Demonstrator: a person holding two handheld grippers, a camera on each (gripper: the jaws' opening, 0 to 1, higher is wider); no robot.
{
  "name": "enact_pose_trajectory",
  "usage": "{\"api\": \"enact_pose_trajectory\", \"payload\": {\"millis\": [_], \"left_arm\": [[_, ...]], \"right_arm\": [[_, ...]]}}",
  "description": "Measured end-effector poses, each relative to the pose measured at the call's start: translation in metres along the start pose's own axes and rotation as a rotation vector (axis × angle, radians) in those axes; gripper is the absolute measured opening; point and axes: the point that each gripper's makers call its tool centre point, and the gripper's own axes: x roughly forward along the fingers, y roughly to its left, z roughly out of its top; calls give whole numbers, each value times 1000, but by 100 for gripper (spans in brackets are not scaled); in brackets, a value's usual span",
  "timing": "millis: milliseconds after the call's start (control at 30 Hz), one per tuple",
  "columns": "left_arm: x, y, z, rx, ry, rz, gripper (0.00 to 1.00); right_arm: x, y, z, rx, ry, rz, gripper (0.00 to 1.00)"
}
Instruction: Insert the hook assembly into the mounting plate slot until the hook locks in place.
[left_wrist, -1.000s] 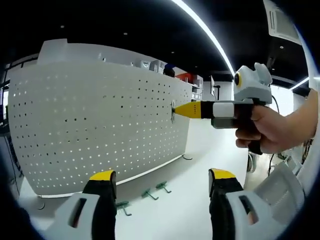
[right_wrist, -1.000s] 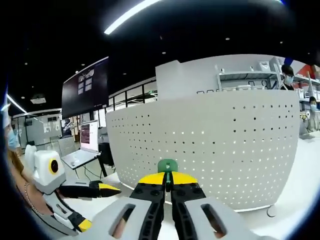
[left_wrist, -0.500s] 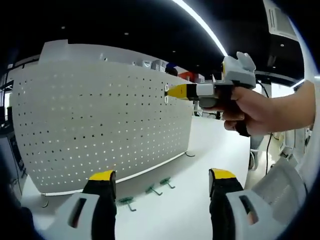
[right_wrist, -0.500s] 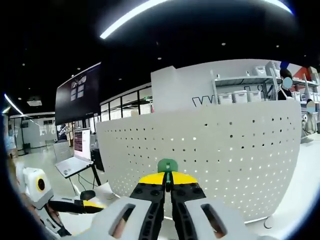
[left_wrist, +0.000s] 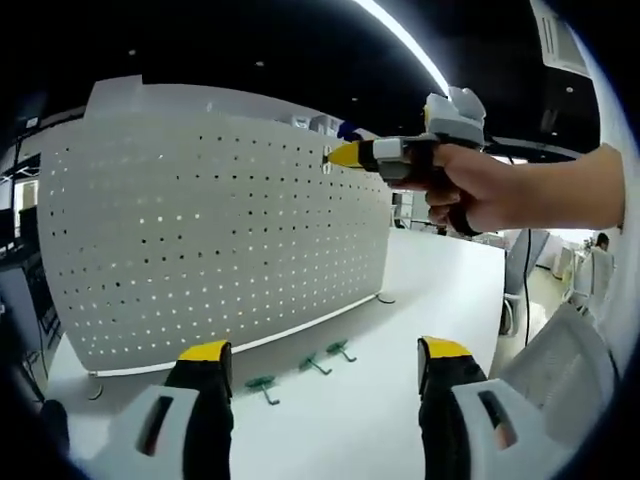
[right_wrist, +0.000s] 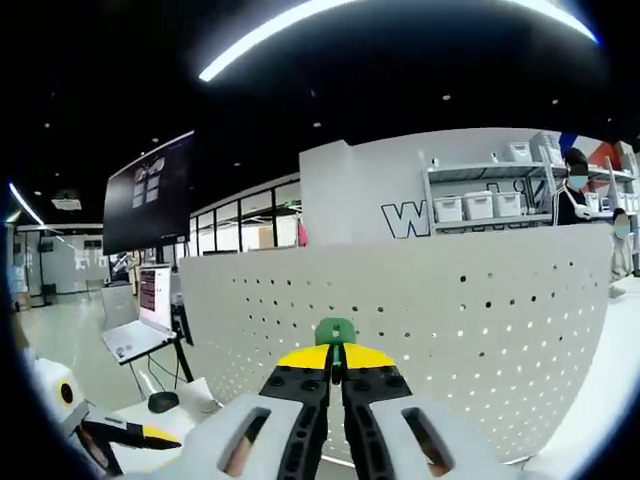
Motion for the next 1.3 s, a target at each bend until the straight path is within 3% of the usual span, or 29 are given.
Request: {"api": "enact_pose_trajectory", "payload": {"millis": [700, 1300], "left_arm": [[-4, -1, -12, -11, 2, 0, 78], [-4, -2, -18, -19, 8, 0, 77]], "right_arm": [[29, -9, 18, -65, -54, -42, 1], [43, -21, 19, -72, -73, -86, 1]]}}
